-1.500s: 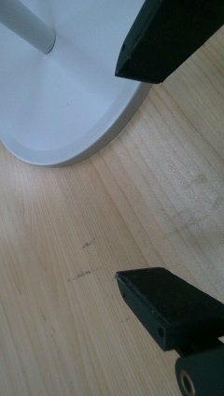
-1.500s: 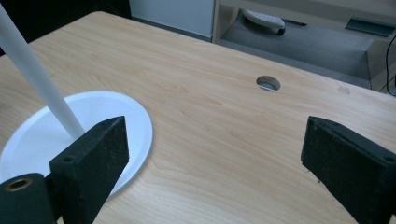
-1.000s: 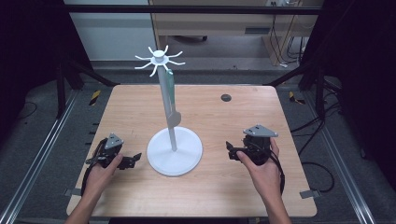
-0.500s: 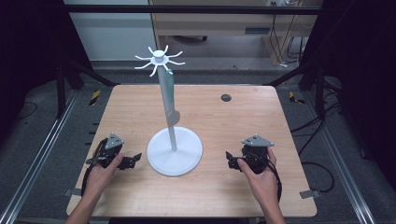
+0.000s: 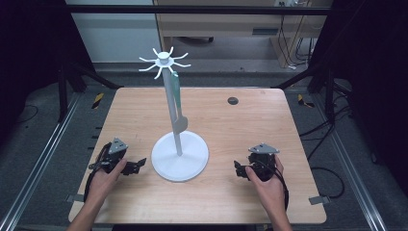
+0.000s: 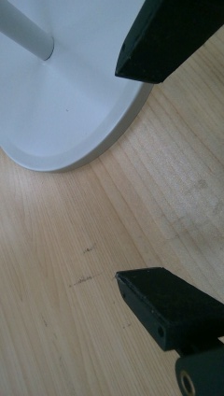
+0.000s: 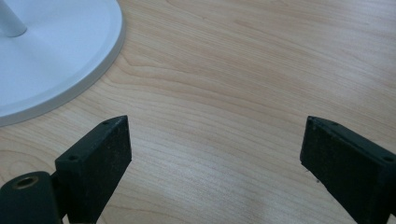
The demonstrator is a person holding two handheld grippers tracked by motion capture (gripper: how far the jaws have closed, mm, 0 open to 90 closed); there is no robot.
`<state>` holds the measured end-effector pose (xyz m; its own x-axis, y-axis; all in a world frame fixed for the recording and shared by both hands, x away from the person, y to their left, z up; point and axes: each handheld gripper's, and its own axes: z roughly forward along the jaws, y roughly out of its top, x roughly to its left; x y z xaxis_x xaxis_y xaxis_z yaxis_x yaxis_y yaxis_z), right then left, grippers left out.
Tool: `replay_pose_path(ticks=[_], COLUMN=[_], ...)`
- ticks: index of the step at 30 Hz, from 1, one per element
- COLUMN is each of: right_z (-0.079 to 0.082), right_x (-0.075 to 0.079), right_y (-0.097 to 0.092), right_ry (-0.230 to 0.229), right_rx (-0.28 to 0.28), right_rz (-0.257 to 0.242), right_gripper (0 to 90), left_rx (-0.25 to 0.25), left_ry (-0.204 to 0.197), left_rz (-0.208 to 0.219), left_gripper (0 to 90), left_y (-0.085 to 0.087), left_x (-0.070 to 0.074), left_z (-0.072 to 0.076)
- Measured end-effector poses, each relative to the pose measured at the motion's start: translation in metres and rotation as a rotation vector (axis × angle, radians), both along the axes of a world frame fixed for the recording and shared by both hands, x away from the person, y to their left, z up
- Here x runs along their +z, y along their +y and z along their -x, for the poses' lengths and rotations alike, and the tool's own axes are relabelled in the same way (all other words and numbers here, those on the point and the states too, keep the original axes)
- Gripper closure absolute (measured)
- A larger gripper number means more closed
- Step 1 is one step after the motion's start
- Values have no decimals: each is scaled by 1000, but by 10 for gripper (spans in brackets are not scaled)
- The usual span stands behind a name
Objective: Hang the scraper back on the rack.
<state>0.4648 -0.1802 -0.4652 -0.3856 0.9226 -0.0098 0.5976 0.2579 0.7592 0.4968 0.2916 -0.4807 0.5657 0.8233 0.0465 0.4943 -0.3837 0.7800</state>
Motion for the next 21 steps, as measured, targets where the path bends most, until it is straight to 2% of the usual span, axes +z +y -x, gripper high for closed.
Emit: replay_pose_path(ticks=[9, 21], right_z=[-7, -15], right_x=[-10, -19], right_y=[0, -1], right_ry=[30, 48], right_rx=[4, 11], right_rz=[16, 5], right_gripper=[98, 97], left_rx=[-6, -8], left_ry=[4, 9], left_rz=[-6, -9], left_gripper=[33, 33], left_y=[-1, -2], left_x=[0, -1], left_z=[0, 0])
